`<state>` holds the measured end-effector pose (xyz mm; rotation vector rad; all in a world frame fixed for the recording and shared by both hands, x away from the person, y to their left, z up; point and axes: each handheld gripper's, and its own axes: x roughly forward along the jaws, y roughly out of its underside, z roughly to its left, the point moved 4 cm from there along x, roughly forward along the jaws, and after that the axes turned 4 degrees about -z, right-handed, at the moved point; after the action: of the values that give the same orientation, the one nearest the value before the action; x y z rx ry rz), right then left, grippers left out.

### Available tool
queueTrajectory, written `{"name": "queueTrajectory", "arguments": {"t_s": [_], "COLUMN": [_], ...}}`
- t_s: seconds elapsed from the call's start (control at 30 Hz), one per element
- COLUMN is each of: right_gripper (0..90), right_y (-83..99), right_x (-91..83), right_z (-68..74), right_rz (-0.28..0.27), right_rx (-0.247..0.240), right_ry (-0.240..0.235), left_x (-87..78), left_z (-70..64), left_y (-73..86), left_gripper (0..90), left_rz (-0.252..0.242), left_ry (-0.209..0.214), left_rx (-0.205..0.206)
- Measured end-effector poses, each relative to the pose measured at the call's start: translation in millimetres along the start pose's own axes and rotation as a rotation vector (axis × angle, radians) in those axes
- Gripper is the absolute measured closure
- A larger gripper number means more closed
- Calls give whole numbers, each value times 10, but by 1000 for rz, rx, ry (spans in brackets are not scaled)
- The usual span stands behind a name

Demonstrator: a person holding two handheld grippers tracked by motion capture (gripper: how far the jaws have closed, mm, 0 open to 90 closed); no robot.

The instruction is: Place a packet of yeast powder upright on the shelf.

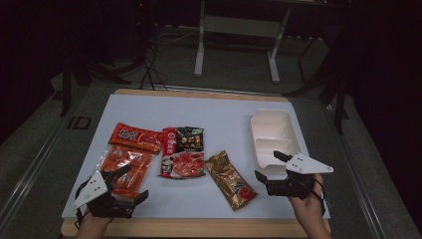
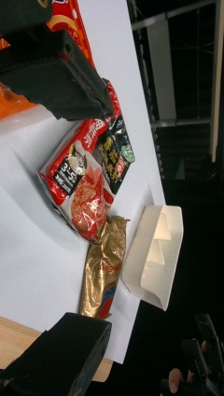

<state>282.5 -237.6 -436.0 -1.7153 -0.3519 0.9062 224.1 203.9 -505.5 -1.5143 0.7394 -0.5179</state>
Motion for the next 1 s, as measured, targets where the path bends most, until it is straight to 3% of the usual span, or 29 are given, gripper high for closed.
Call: {"name": "queueTrajectory", "arguments": {"t_s": [0.13, 0.3, 0.47, 0.63, 0.9, 1.0], "right_gripper": [106, 105, 99, 100, 116, 134], "right_y": [-56, -133, -198, -204, -208, -210], "right_x": [121, 239, 369, 527, 750, 847], "right_z": [-13, -60, -46, -23, 70, 78], "right_rz": [23, -3, -2, 45, 75, 82], "right_rx": [5, 57, 32, 16, 15, 46], "right_ry": [-21, -43, -44, -40, -107, -127], "left_x": [4, 15, 24, 21, 29, 32], "left_z": [-8, -26, -40, -44, -48, -52], "left_y": [5, 8, 14, 13, 17, 17], "left_gripper": [16, 16, 16, 16, 16, 16], "left_rz": [1, 7, 15, 14, 14, 15], "left_ry": [11, 17, 21, 23, 29, 31], "left_rx": [-8, -1, 4, 3, -3, 1]}}
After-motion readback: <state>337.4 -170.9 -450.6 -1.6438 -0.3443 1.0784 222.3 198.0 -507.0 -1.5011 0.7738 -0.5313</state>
